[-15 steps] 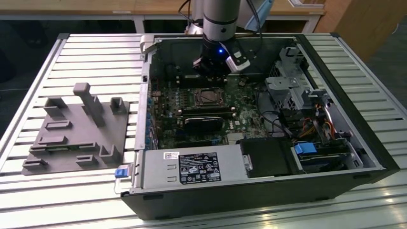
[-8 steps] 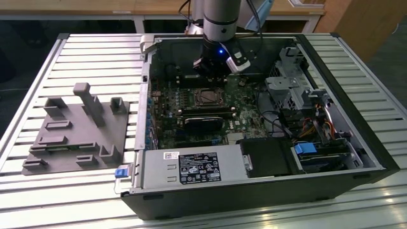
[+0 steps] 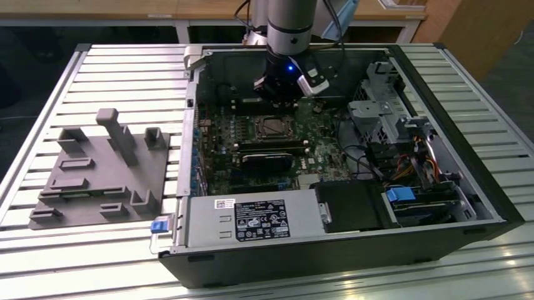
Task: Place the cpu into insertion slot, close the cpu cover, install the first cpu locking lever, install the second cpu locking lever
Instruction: 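Install the second cpu locking lever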
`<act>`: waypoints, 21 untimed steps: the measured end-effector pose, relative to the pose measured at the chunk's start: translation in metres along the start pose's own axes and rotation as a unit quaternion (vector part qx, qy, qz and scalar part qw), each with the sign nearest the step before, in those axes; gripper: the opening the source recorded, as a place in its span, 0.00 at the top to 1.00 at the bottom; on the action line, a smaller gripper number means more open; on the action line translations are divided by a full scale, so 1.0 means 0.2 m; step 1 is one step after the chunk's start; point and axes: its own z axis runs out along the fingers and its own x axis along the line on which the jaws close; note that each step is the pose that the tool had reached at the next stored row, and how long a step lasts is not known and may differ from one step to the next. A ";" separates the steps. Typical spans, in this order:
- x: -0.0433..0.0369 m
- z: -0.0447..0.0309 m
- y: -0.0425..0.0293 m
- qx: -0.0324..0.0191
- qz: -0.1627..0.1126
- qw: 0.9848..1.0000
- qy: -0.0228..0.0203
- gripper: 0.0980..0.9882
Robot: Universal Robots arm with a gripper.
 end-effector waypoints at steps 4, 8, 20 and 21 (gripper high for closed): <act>0.000 -0.014 0.000 0.000 0.000 1.000 0.000 0.99; -0.002 -0.059 0.003 0.000 0.000 1.000 0.000 0.99; -0.001 -0.074 -0.042 0.000 0.000 1.000 0.000 0.99; -0.001 -0.074 -0.047 0.000 0.000 1.000 0.000 0.99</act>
